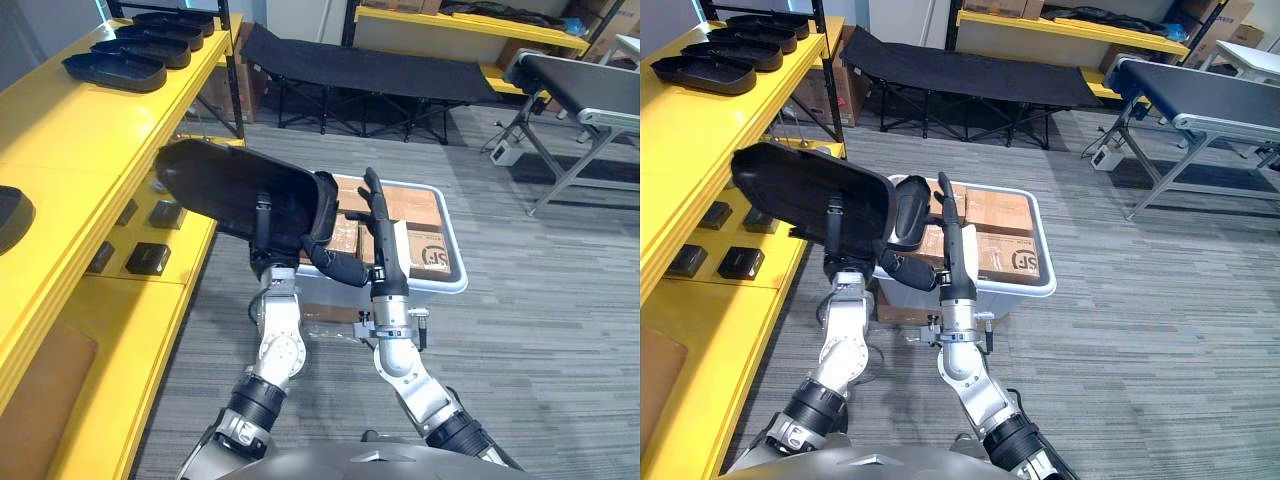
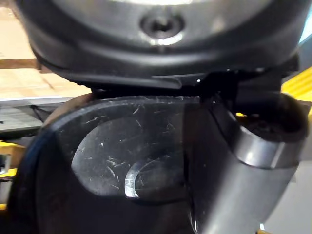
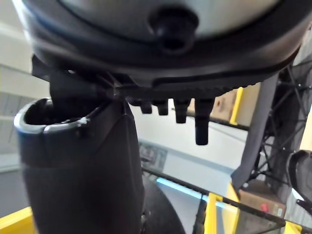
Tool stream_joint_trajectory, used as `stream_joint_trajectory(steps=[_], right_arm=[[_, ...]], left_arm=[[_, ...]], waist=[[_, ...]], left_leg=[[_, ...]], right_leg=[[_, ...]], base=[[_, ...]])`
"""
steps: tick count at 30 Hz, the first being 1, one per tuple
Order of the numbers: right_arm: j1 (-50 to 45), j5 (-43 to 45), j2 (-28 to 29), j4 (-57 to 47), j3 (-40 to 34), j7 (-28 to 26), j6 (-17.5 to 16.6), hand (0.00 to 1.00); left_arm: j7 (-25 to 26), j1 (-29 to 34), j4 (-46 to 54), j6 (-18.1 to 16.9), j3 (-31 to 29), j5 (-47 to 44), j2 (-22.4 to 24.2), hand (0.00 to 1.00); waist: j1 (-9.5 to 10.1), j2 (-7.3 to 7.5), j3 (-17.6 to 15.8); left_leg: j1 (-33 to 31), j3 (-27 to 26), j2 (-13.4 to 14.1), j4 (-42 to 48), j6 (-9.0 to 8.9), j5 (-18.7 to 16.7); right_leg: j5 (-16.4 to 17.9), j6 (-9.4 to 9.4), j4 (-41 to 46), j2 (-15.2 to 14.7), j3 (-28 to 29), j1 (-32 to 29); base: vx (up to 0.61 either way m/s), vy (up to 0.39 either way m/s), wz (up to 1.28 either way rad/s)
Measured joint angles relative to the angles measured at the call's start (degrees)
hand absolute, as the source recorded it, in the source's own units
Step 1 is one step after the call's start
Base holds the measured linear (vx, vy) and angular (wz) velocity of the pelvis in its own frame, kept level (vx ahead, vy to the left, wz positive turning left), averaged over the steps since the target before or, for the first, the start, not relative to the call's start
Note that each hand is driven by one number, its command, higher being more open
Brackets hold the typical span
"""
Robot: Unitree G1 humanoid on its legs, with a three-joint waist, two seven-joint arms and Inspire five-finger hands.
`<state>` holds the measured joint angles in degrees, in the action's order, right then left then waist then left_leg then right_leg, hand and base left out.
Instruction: Walk over and take three plastic housings, then place them on the shelf
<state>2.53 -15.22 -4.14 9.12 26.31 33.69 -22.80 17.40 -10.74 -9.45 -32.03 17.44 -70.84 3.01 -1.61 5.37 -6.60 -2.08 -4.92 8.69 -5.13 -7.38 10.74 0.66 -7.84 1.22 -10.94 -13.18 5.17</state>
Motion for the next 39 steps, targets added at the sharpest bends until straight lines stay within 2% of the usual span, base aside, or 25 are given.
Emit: stream_joint_trajectory(steps=[5, 8, 10, 13, 18, 22, 25, 31, 36, 39], right_arm=[[-3.19, 4.28, -0.67, 0.21, -5.55, -0.05, 5.48, 1.00], [-3.80, 4.59, -1.31, 0.21, -5.72, -0.13, 6.17, 1.00], [-3.80, 4.89, -1.83, 0.21, -5.38, -1.46, 6.15, 1.00], [-3.81, 6.54, -1.91, 0.20, -5.33, -4.00, 5.04, 1.00], [-4.22, 22.68, -2.39, -1.19, -5.45, -15.00, 1.91, 1.00], [-5.44, 35.40, -2.52, -5.36, -7.14, -23.93, 1.04, 1.00], [-6.21, 38.62, -2.64, -8.34, -9.22, -27.55, 0.26, 1.00], [-6.24, 43.69, -2.97, -9.27, -11.85, -32.90, 0.27, 1.00], [-6.18, 43.64, -2.93, -9.39, -11.90, -33.83, 1.27, 1.00], [-6.20, 37.80, -2.94, -9.38, -11.38, -28.88, 3.00, 1.00]], left_arm=[[6.96, 0.08, 5.65, -1.65, -6.42, 17.46, 0.17, 0.00], [10.49, 0.17, 5.63, -1.23, -7.63, 24.85, 0.21, 0.00], [14.88, 0.69, 5.61, 1.20, -7.96, 34.22, 0.38, 0.00], [18.41, 2.08, 5.64, 4.79, -8.47, 46.87, 0.18, 0.00], [21.34, 5.88, 8.71, 10.59, -9.79, 64.22, -1.08, 0.00], [21.14, 8.04, 12.33, 12.89, -10.69, 73.61, -3.19, 0.00], [19.58, 9.43, 14.46, 13.54, -11.21, 77.55, -4.90, 0.00], [13.71, 11.94, 14.65, 13.66, -11.35, 78.48, -6.35, 0.00], [8.94, 13.73, 14.67, 13.75, -10.16, 78.39, -7.20, 0.00], [6.02, 15.36, 15.39, 13.75, -9.66, 77.69, -8.30, 0.00]], waist=[[-0.07, -0.38, 0.24], [-0.16, -0.98, 0.58], [-0.20, -1.55, 0.90], [-0.26, -2.11, 1.23], [-0.24, -2.79, 1.63], [-0.10, -2.83, 1.64], [-0.06, -2.92, 1.69], [-0.08, -4.04, 2.21], [0.03, -4.20, 2.30], [0.03, -4.48, 2.44]], left_leg=[[-0.46, 0.39, -0.07, 0.05, 0.04, 0.70], [-0.46, 0.38, -0.06, 0.14, 0.06, 0.86], [-0.46, 0.38, -0.05, 0.10, 0.05, 0.88], [-0.46, 0.35, -0.05, 0.03, 0.04, 0.87], [-0.46, 0.36, -0.01, 0.02, -0.37, 0.50], [-0.46, 0.35, 0.00, 0.02, -0.50, 0.36], [-0.46, 0.34, 0.00, 0.03, -0.51, 0.33], [-0.47, 0.29, 0.01, 0.03, -0.53, 0.28], [-0.59, 0.33, 0.00, 0.04, -0.57, 0.20], [-0.89, 0.44, -0.05, 0.04, -0.60, 0.15]], right_leg=[[-0.16, -0.18, -0.39, 0.01, -0.53, -0.03], [-0.37, -0.52, -0.47, 0.03, -0.51, -0.03], [-0.41, -0.57, -0.56, 0.05, -0.49, -0.02], [-0.51, -0.69, -0.88, 0.06, -0.46, 0.10], [-0.36, -0.41, -1.29, 0.12, -0.45, 0.19], [-0.34, -0.39, -1.29, 0.13, -0.43, 0.19], [-0.32, -0.37, -1.30, 0.13, -0.42, 0.18], [-0.29, -0.35, -1.41, 0.13, -0.39, 0.17], [-0.26, -0.31, -1.50, 0.13, -0.45, 0.17], [-0.26, -0.31, -1.50, 0.13, -0.59, 0.07]], base=[[0.00, -0.007, 0.04], [0.00, 0.000, 0.00], [0.00, 0.000, 0.00], [0.00, 0.000, 0.00], [-0.01, -0.004, 0.00], [0.00, 0.000, 0.00], [0.00, 0.000, 0.00], [0.00, 0.000, 0.00], [0.00, 0.000, 0.00], [0.00, 0.000, 0.01]])
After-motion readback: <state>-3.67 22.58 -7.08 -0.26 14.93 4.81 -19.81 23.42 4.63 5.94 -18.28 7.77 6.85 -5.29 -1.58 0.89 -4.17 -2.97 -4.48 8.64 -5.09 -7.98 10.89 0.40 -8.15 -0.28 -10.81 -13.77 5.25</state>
